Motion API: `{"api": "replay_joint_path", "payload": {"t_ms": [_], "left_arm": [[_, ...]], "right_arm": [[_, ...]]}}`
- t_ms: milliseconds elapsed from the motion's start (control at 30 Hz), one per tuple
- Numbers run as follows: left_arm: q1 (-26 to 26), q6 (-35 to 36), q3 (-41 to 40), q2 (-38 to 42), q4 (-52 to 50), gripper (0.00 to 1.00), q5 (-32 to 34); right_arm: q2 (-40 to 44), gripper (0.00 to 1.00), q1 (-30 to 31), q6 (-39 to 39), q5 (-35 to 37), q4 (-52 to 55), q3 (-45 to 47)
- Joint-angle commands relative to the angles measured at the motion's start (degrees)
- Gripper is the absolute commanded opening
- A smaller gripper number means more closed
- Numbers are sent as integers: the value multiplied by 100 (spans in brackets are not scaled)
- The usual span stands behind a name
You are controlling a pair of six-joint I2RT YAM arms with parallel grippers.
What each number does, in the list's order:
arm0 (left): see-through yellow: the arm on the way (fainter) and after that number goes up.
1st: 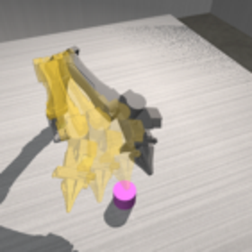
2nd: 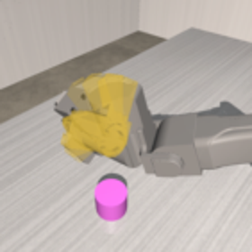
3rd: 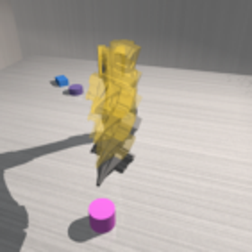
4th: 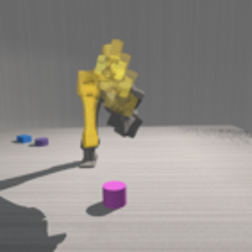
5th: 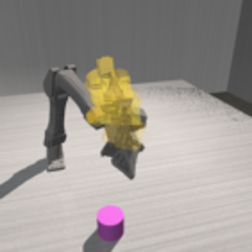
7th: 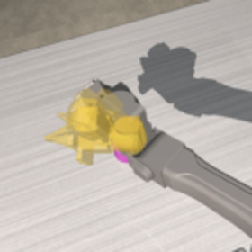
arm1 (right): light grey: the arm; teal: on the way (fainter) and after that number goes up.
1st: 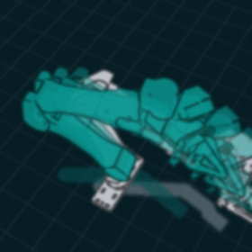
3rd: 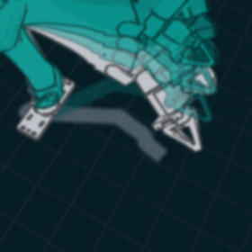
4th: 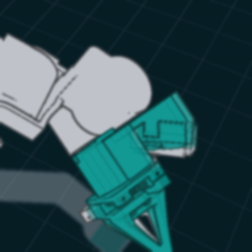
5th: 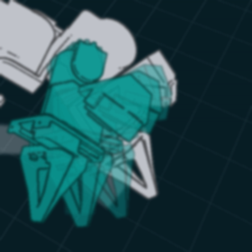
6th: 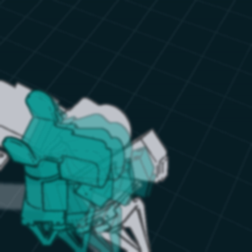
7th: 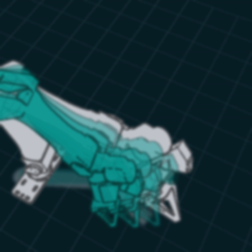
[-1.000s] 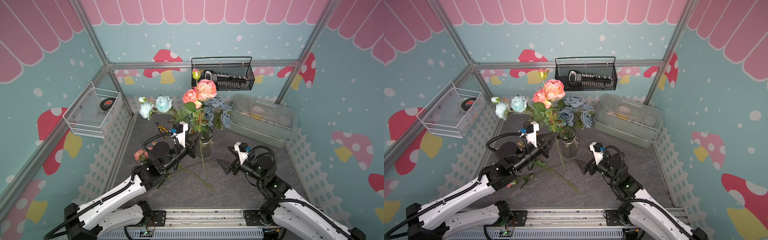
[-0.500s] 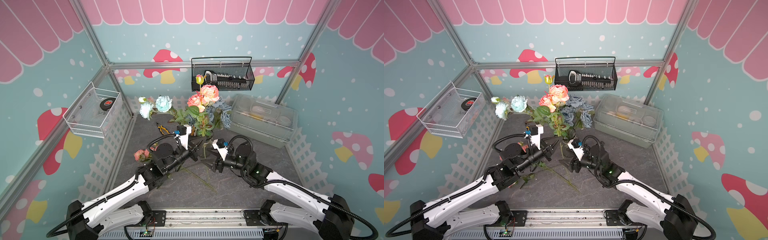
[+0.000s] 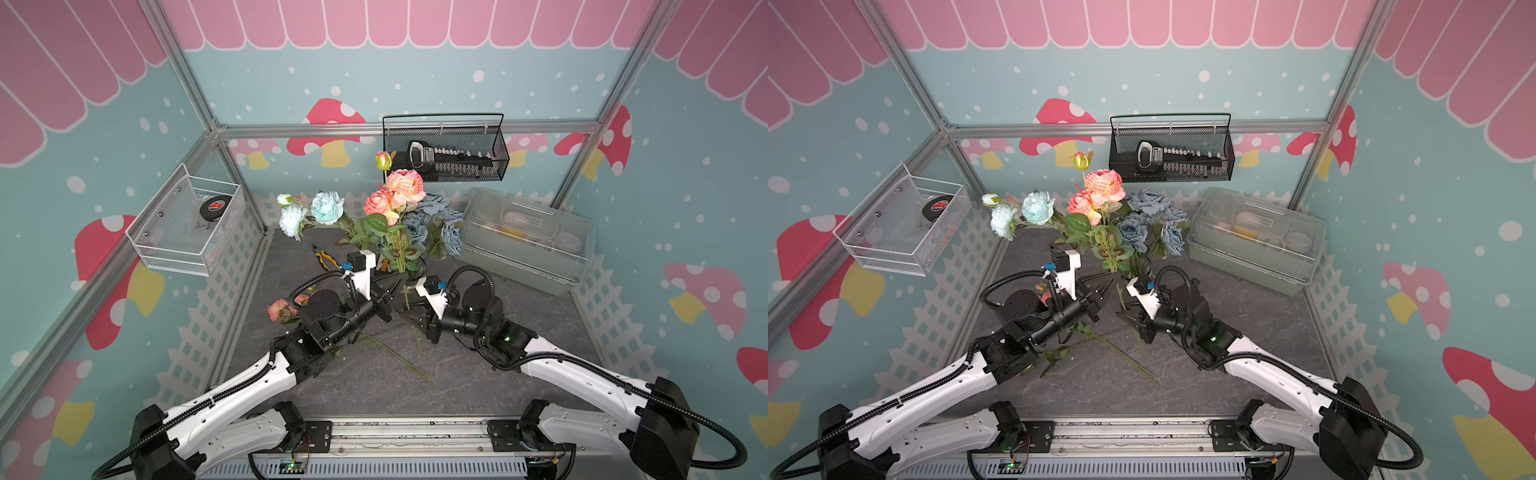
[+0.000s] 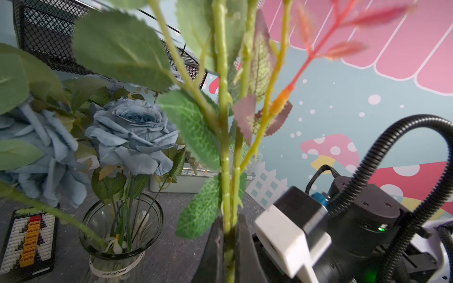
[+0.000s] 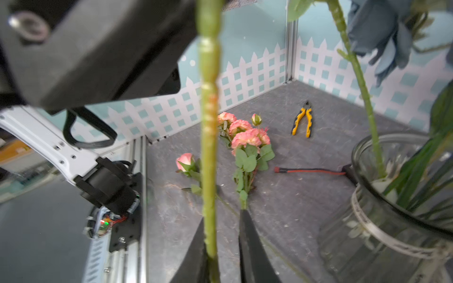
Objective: Pick out pink flowers from the vase
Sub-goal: Place the flower at the center of the board.
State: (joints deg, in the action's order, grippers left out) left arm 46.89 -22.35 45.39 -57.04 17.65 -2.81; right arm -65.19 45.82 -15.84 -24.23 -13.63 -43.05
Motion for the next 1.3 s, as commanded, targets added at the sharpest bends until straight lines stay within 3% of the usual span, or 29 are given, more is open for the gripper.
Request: {"api": "replay_joint_path", "payload": {"t_ms": [0, 100, 233, 300, 367, 567, 767, 867, 1033, 1267], "left_arm": [[-20, -99, -38, 28, 157, 0, -19], [-22, -33, -79, 26, 28, 18, 89], [-22, 9, -230, -27, -32, 62, 187], [-22, 70, -232, -28, -346, 73, 264], [-22, 55, -287, 72, -786, 99, 622], [-1, -54, -878, 941, -1661, 99, 1516], [55, -389, -1086, 1896, -3247, 99, 3371], [82, -498, -1344, 2399, -3413, 99, 3498], [194, -455, -1606, 2859, -3630, 99, 3607], [302, -513, -1692, 3050, -3793, 99, 3778]], "right_arm": [[78, 3, 15, 117, 81, 39, -112], [110, 0, 13, 182, 197, 134, -94], [95, 0, 17, 353, 557, 336, -81], [72, 0, 14, 431, 791, 538, -145], [68, 0, 14, 524, 1050, 710, -209], [-85, 0, 91, 844, 1257, 513, 86], [-646, 0, 883, 1661, 2502, 414, 176], [-1151, 0, 1327, 2071, 3162, 306, 61], [-2091, 0, 1392, 2068, 3472, 360, -349], [-3690, 0, 1400, 2013, 3868, 1916, -1918]]}}
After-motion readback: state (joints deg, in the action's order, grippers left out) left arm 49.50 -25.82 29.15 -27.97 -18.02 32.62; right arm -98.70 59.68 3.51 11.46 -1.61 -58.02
